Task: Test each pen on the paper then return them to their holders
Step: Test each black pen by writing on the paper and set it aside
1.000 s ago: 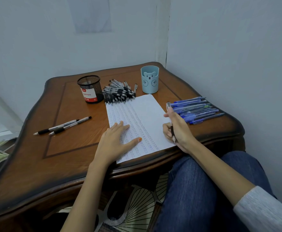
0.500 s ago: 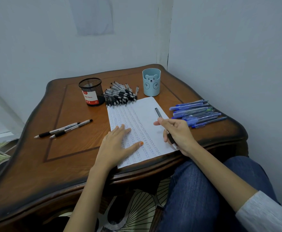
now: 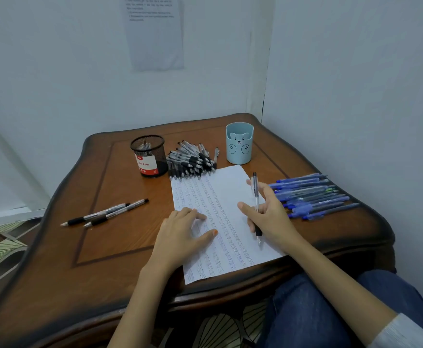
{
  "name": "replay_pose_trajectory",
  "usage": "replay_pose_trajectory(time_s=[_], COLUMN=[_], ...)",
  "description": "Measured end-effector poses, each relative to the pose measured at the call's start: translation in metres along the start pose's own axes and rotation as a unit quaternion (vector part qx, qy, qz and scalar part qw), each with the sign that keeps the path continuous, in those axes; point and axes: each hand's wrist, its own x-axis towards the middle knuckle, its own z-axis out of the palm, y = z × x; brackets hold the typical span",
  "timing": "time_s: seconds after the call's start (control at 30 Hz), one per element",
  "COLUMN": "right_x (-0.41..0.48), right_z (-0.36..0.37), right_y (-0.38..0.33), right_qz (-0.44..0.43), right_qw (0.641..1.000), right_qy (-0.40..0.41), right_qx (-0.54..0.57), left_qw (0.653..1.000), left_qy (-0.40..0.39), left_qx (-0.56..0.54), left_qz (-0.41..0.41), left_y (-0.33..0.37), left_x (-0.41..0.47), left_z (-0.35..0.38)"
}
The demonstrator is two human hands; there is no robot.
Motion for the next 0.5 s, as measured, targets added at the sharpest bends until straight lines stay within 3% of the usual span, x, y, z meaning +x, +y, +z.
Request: replay_pose_trajectory(time_s=[0.27,0.5], right_x=[0.054,0.105], right_z=[0.000,0.009], right_y=[-0.008,-0.025], right_qz=[0.034,0.023], right_qw=[0.997,0.995], right_qy=[-0.025,-0.021], right_qx=[-0.068,-0.095], left_qw=[0.998,1.000], left_qy=[-0.052,-0.024], left_qx=[0.026,0.003], left_qz=[-0.007,-0.003], left_y=[-0.011,-0.029], left_x=[0.048,0.078], left_z=[-0.004,0.001])
